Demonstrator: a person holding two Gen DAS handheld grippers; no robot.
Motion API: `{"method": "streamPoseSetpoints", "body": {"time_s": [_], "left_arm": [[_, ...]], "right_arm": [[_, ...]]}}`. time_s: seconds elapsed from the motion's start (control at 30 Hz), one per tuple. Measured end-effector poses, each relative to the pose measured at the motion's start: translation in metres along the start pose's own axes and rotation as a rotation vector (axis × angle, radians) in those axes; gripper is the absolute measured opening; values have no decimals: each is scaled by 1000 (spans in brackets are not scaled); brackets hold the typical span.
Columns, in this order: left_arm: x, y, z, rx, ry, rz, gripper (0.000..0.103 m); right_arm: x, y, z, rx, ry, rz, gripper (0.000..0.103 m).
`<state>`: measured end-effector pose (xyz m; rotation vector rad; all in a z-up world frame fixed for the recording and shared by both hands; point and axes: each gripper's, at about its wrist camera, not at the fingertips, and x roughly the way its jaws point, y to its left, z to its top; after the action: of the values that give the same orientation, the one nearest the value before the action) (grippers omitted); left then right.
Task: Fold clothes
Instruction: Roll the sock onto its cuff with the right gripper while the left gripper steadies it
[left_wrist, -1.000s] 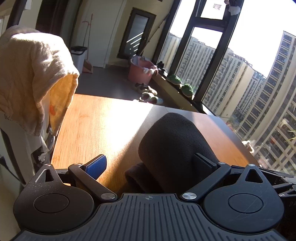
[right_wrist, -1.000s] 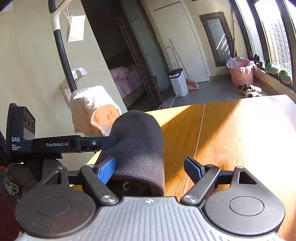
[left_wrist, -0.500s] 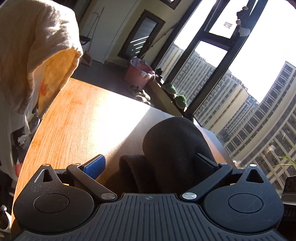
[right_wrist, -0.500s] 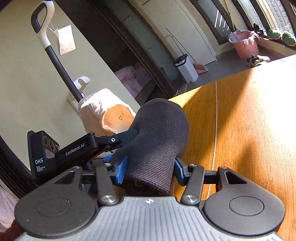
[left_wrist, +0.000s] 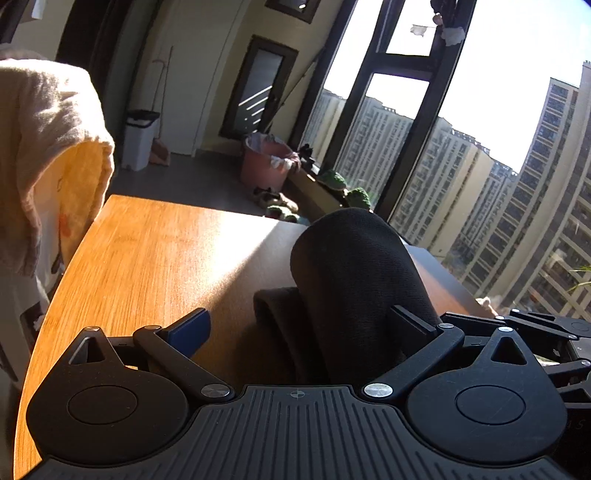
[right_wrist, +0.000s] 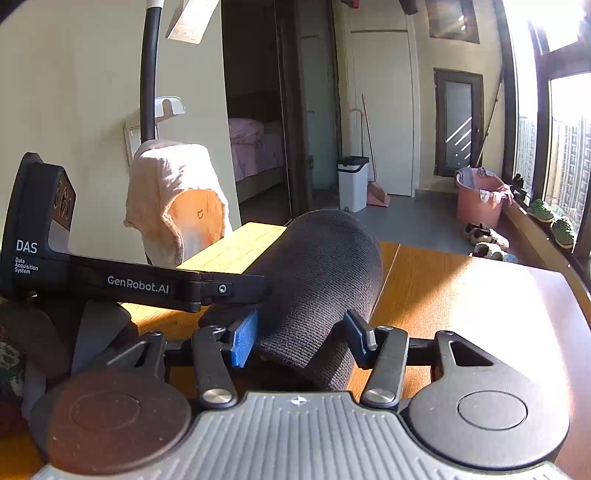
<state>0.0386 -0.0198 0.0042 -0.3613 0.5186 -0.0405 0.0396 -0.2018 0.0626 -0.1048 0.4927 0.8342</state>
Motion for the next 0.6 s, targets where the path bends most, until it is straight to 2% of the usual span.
{"method": "streamPoseSetpoints", "body": {"time_s": [0.07,0.13,0.17,0.23,0.3,0.4,0.5,0.6], "left_arm": [[0,8,-2,-27,10,-23,103],[0,14,-3,-52,19,-44,103],[1,16,-2,-61,22,-49,103],[1,17,-2,-59,25,-50,103],[0,16,-1,-43,23,-42,103],[-1,19,-3,-49,27,-33,103],[1,30,-3,-104,40,-36,103],[1,32,-3,-107,47,-45,103]], "right_arm": [[-4,-8,8,59,-22,51,73],[-6,-18,17,124,-46,82,84],[-4,-27,23,171,-68,65,93],[7,-42,34,250,-95,26,102],[29,-48,41,279,-56,3,102],[79,-42,32,257,91,-50,103],[91,-48,28,356,109,-21,103],[77,-41,28,333,69,-51,103]]}}
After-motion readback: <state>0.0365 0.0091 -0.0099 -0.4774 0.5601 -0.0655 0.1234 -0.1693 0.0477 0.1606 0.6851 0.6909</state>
